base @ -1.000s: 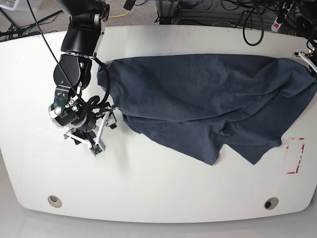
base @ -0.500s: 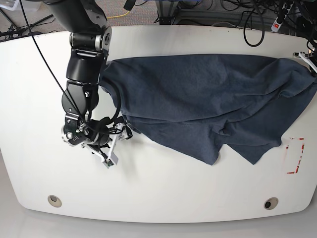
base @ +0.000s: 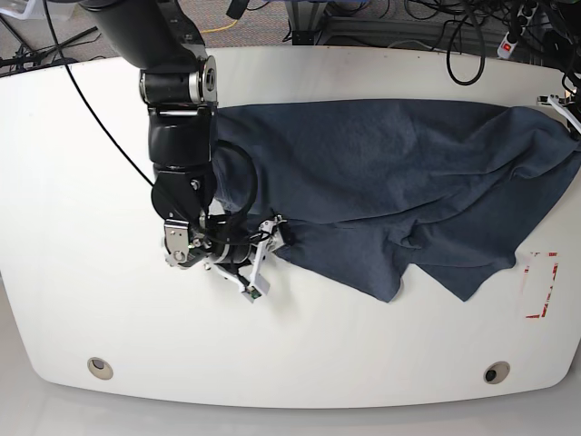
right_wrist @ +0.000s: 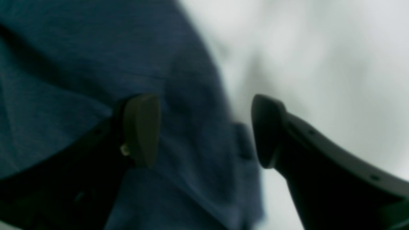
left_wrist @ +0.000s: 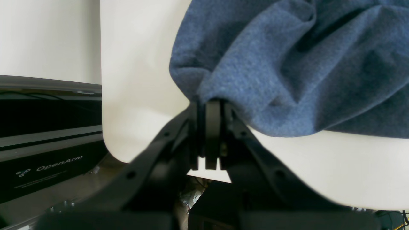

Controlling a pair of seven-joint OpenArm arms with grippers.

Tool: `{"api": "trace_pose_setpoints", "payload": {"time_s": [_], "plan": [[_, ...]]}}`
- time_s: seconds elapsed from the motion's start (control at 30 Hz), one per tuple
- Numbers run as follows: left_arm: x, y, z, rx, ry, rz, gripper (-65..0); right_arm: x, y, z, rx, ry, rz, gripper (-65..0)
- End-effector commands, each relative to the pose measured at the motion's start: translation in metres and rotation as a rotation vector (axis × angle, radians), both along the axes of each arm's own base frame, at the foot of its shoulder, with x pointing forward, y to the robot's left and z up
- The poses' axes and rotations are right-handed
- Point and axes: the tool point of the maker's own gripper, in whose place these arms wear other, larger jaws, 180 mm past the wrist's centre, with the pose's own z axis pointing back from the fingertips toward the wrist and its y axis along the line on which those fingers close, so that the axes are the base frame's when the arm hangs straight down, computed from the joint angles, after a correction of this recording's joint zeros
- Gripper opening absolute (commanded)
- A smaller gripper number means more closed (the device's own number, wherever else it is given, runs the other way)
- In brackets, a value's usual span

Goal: Fold the T-shirt properly
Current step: 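Hold the shirt with the left gripper while the right gripper regrasps, then lift the shirt with both grippers, stretching it between them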

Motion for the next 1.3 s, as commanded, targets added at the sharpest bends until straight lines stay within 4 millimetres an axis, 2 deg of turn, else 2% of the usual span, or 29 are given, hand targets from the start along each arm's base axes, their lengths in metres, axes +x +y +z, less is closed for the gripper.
{"api": "trace_pose_setpoints", "payload": {"time_s": [0.0, 0.2, 0.47, 0.7, 0.83, 1.1, 1.2, 1.27], "plan": [[0.007, 0.003, 0.014, 0.031, -0.034, -0.017, -65.0, 0.021, 0.006, 0.019, 0.043, -0.067, -0.004, -22.0], [0.007, 0.004, 0.014, 0.034, -0.034, -0.018, -65.0, 0.023, 0.014, 0.007, 0.096, -0.038, -0.017, -22.0], [0.007, 0.004, 0.014, 0.034, -0.034, -0.018, -65.0, 0.028, 0.018, 0.002, 0.135, -0.021, -0.033, -22.0], [0.008, 0.004, 0.015, 0.034, -0.037, -0.018, -65.0, 0.017, 0.022, -0.01, 0.131, 0.024, -0.025, -22.0], [0.008, 0.004, 0.015, 0.033, -0.037, -0.018, -65.0, 0.0, 0.034, -0.023, 0.14, 0.067, -0.01, -22.0], [0.008, 0.004, 0.015, 0.033, -0.037, -0.018, -65.0, -0.013, 0.032, -0.026, 0.114, 0.055, 0.001, -22.2], [0.009, 0.003, 0.014, 0.032, -0.036, -0.02, -65.0, -0.013, 0.031, -0.024, 0.115, 0.046, -0.001, -25.4], [0.009, 0.003, 0.014, 0.031, -0.036, -0.022, -65.0, -0.011, 0.03, -0.023, 0.115, 0.043, -0.003, -33.8]]}}
